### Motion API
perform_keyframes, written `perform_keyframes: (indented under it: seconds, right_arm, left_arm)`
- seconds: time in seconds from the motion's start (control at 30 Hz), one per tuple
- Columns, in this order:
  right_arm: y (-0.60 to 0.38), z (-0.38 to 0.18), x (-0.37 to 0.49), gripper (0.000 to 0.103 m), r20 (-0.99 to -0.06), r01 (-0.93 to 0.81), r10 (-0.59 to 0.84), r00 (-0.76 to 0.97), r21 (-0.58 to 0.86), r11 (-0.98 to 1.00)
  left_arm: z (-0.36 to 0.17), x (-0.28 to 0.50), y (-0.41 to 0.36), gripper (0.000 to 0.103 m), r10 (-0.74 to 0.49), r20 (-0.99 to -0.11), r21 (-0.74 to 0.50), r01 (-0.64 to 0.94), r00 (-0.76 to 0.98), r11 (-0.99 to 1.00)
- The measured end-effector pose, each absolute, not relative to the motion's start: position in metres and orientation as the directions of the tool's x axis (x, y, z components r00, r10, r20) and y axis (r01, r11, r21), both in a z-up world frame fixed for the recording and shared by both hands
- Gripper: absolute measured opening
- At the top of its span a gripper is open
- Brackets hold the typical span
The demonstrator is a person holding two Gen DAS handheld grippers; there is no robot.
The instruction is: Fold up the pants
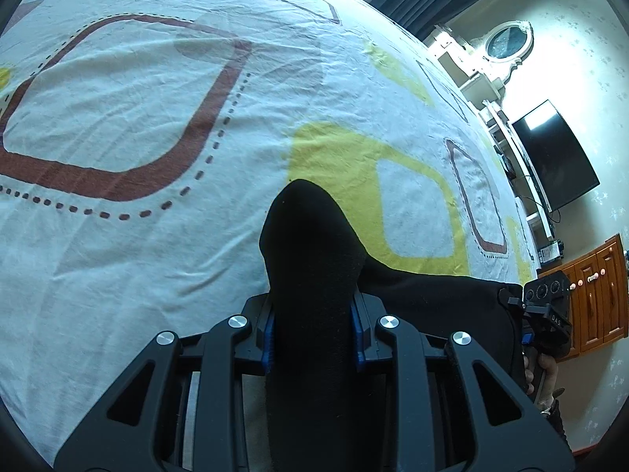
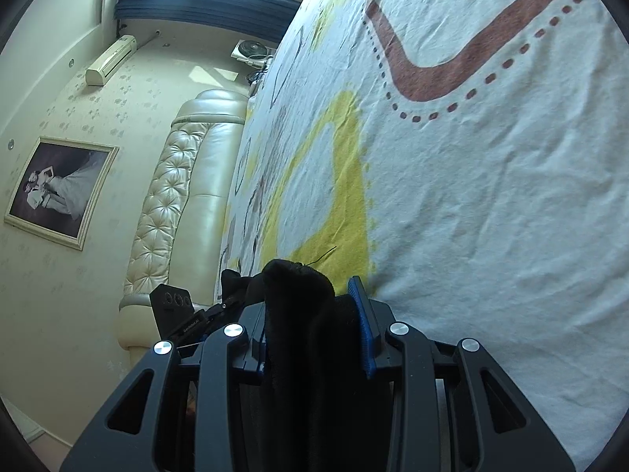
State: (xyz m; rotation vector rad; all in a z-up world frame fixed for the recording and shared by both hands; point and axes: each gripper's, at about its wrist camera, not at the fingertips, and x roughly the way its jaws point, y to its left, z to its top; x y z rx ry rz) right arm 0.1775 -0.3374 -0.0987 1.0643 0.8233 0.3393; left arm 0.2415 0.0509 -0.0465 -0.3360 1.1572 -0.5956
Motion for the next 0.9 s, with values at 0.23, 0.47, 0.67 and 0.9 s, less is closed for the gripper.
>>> perform_keyframes:
  seconds: [0.23, 0.47, 0.67, 0.9]
  right_arm:
    - [-0.322, -0.103, 0.198, 0.034, -0.420, 0.121, 0.630, 0.653, 0.879, 0.461]
    - [-0.313, -0.103, 0.216, 0.034, -0.422, 0.117, 0.641, 0.641, 0.879, 0.462]
    - [-0.310, -0.104, 0.221, 0.034, -0.421, 0.118, 0.644, 0.639, 0.881, 0.458]
    - [-0.310, -0.104, 0.220, 0.034, -0.405, 0.121, 0.646, 0.648, 0.891, 0.437]
  left_arm:
    - [-0.051, 0.263, 0.075, 0.028, -0.590, -0.756, -0.542, 0.235, 0.283, 0.807]
    - [-0.052, 0.282, 0.089, 0.028, -0.586, -0.757, -0.537, 0.237, 0.288, 0.810]
    - [-0.056, 0.294, 0.092, 0.028, -0.593, -0.757, -0.542, 0.242, 0.276, 0.805]
    - [-0.059, 0.293, 0.095, 0.037, -0.626, -0.734, -0.561, 0.283, 0.263, 0.778]
